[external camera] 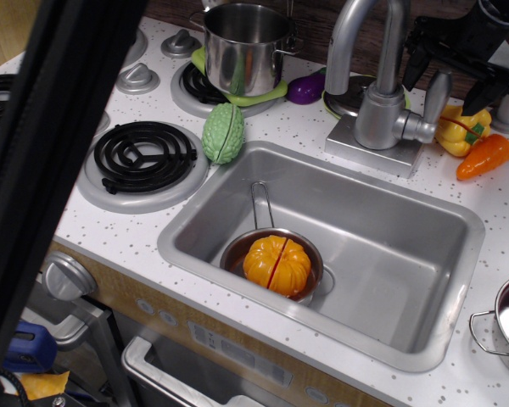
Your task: Turn lever vertical to front
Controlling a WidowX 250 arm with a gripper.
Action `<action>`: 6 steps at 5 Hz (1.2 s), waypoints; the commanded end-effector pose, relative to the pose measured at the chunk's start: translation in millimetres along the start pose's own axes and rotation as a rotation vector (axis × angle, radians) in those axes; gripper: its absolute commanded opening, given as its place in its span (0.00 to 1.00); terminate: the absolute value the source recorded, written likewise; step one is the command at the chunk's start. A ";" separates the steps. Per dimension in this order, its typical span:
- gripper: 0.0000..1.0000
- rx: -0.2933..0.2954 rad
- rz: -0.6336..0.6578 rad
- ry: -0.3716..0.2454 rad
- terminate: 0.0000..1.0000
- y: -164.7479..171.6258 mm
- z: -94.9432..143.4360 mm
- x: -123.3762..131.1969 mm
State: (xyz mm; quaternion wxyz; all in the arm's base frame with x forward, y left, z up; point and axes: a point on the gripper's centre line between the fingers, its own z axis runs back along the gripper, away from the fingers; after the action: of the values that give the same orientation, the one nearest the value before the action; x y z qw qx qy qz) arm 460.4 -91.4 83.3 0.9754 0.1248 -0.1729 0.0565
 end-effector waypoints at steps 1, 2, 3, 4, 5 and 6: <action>0.00 -0.040 0.032 -0.059 0.00 7.4 15.8 17.0; 0.00 -0.036 0.054 -0.044 0.00 7.4 20.8 7.2; 0.00 -0.046 0.087 -0.038 0.00 0.9 22.0 -5.2; 0.00 -0.076 0.112 -0.012 0.00 0.0 26.0 -18.4; 0.00 -0.125 0.140 0.009 0.00 2.6 23.1 -29.2; 0.00 -0.166 0.176 0.024 0.00 3.7 18.1 -41.7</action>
State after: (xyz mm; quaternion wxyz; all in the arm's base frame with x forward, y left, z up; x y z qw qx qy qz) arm 414.0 -96.1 55.9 0.9781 0.0160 -0.1584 0.1338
